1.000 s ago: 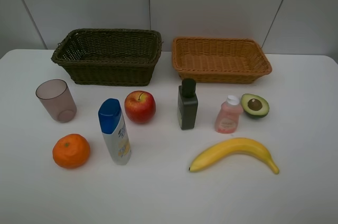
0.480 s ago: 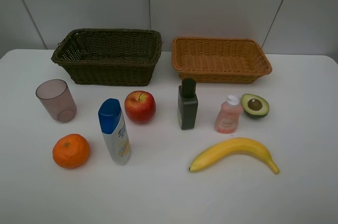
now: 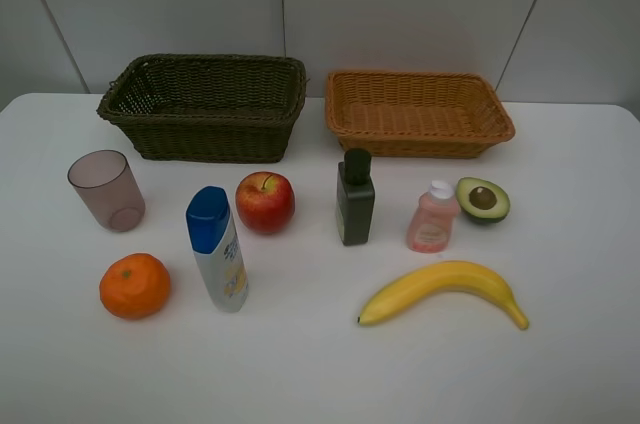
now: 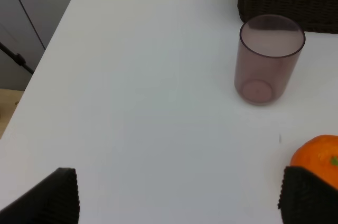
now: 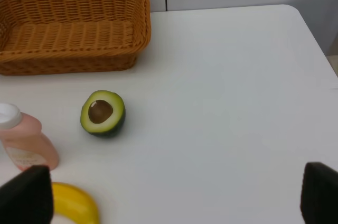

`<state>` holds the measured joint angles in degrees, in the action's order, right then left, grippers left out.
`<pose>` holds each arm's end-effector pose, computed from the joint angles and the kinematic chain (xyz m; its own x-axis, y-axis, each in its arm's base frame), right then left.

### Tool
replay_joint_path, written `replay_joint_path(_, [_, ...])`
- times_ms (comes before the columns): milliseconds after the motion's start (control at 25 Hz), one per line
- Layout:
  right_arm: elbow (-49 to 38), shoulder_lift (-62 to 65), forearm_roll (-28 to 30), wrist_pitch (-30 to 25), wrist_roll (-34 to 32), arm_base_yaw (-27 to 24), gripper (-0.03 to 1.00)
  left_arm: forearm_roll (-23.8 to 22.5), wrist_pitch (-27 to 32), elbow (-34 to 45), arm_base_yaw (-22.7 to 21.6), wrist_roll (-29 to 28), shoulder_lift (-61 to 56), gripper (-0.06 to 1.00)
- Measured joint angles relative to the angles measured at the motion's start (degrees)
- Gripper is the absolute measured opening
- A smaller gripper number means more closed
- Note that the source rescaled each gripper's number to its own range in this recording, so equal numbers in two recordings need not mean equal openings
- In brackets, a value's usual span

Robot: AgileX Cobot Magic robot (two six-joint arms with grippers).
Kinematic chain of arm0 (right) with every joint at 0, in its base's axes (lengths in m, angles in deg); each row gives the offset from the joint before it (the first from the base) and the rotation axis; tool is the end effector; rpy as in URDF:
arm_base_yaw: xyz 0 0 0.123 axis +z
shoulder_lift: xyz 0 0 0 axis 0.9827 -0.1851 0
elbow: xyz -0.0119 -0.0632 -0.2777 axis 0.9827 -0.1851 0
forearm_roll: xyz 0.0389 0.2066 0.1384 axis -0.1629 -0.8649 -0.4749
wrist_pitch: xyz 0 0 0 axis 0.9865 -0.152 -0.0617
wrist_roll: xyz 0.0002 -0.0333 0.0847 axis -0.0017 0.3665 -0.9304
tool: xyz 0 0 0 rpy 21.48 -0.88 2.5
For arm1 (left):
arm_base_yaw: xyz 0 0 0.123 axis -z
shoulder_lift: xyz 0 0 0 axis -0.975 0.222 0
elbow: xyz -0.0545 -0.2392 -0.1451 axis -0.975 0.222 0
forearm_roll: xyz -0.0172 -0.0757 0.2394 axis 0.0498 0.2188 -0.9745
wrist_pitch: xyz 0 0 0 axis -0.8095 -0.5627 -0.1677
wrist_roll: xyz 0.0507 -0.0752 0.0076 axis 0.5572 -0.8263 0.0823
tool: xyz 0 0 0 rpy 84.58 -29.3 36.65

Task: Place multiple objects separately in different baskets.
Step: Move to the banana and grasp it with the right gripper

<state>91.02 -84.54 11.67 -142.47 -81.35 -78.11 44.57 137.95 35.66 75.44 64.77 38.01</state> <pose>-0.0069 -0.0106 0.2841 -0.4169 -0.0165 -0.9088 0.0800 0.9953 -0.0548 0.0020 0.0054 0.2532 -0.5248 -0.0801 -0.8475 -0.1136 0.9932 -0.0236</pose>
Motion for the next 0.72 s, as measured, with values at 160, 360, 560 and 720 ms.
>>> replay_joint_path(160, [0.0,0.0,0.0,0.0,0.0,0.0,0.99,0.0,0.0,0.0,0.0,0.0,0.0,1.00])
replay_joint_path(360, [0.0,0.0,0.0,0.0,0.0,0.0,0.99,0.0,0.0,0.0,0.0,0.0,0.0,1.00])
replay_joint_path(560, [0.0,0.0,0.0,0.0,0.0,0.0,0.99,0.0,0.0,0.0,0.0,0.0,0.0,1.00])
replay_joint_path(720, [0.0,-0.1,0.0,0.0,0.0,0.0,0.99,0.0,0.0,0.0,0.0,0.0,0.0,1.00])
